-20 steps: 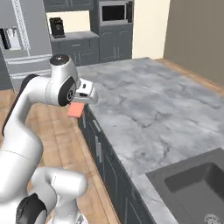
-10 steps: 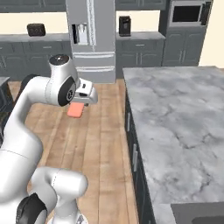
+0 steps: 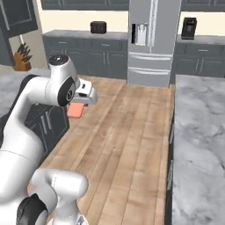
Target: Pick up the sponge and bar soap from the sink, and place them back in the cabinet, and close the cabinet door.
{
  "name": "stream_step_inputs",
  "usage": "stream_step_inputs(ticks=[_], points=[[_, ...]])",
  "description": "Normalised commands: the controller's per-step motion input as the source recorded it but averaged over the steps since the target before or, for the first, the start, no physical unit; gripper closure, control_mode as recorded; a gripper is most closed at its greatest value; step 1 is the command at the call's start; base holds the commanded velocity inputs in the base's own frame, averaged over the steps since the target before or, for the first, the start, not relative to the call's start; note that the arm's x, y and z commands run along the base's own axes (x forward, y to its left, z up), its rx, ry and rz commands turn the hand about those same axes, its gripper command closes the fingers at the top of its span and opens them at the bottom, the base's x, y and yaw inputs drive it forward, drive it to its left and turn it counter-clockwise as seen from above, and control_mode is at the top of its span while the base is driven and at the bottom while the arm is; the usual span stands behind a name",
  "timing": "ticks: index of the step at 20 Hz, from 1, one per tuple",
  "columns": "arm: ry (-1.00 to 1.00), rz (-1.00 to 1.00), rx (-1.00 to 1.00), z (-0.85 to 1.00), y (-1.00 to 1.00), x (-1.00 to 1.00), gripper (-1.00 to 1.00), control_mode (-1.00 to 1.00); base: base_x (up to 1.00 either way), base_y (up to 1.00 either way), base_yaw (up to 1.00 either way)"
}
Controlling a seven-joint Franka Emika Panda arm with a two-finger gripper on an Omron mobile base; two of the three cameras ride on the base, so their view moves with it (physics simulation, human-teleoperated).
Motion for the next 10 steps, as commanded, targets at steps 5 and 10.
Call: stream_step_inputs(ticks=[5, 10], points=[[0.00, 0.00, 0.00, 0.00, 0.00, 0.00, 1.00, 1.00, -0.12, 0.33, 0.52], [0.00, 0.00, 0.00, 0.00, 0.00, 0.00, 1.00, 1.00, -0.01, 0.50, 0.49]])
